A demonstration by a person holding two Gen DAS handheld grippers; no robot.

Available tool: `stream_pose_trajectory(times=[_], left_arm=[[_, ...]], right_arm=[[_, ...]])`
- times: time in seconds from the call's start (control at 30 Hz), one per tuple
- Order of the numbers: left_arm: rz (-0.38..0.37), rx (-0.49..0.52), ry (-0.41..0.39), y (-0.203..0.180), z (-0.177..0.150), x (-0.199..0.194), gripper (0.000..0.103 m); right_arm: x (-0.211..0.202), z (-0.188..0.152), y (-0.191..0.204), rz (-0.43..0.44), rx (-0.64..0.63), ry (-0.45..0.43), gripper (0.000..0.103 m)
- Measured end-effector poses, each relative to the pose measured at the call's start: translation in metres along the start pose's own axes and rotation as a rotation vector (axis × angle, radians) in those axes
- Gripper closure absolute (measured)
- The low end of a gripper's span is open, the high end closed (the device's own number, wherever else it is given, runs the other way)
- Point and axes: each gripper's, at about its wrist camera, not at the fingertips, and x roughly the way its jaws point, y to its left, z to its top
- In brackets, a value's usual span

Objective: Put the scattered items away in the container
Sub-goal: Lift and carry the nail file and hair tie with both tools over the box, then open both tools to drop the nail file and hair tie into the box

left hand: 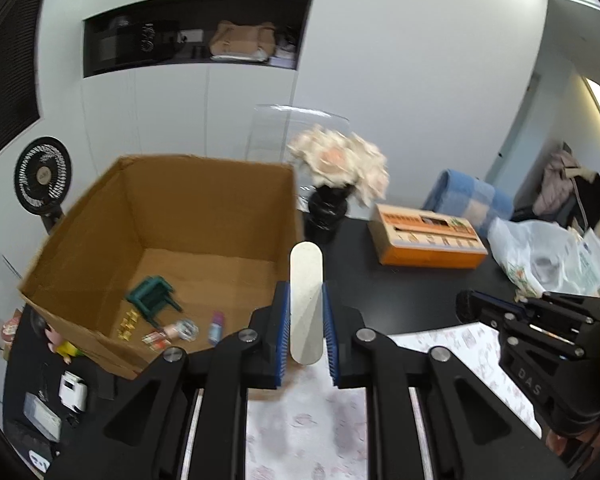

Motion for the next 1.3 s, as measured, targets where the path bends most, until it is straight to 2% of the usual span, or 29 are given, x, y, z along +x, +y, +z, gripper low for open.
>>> stream_pose_trajectory(times=[0.27, 0.4, 0.63, 0.93, 1.3], left_arm=[[0.033, -0.038, -0.037, 0.038, 0.024, 0.001, 0.087], [0.026, -0.073, -0.038, 0.057, 0.031, 0.008, 0.087], [0.056, -0.184, -0.032, 0.100, 0.036, 0.023, 0.087], [0.084, -0.265, 0.032, 0.131, 0.026, 0.057, 0.087], [0.112, -0.307, 0.052, 0.147, 0.022, 0.064, 0.087]], right_arm=[[0.015, 0.046, 0.038, 0.040, -0.025, -0.006, 0.100], [0.027, 0.065, 0.052, 0.048, -0.034, 0.001, 0.100], [0.061, 0.090, 0.076, 0.083, -0.051, 0.051, 0.100], [0.102, 0.104, 0.107, 0.085, -0.102, 0.116, 0.100], [0.127, 0.106, 0.123, 0.077, -0.130, 0.166, 0.100]])
